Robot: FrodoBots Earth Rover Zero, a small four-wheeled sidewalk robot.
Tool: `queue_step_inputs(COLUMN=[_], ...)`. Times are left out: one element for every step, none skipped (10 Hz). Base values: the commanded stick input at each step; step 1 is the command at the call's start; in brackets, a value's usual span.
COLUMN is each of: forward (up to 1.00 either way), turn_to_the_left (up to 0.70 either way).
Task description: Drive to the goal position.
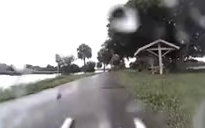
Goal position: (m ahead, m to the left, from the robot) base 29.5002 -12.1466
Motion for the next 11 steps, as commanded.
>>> queue_step_inputs(forward=[1.0,1.0,1.0,1.0,1.0,1.0,1.0,1.0,1.0,1.0,1.0], turn_to_the_left=[0.0,0.0,0.0,0.0,0.0,0.0,0.0,0.0,0.0,0.0,0.0])
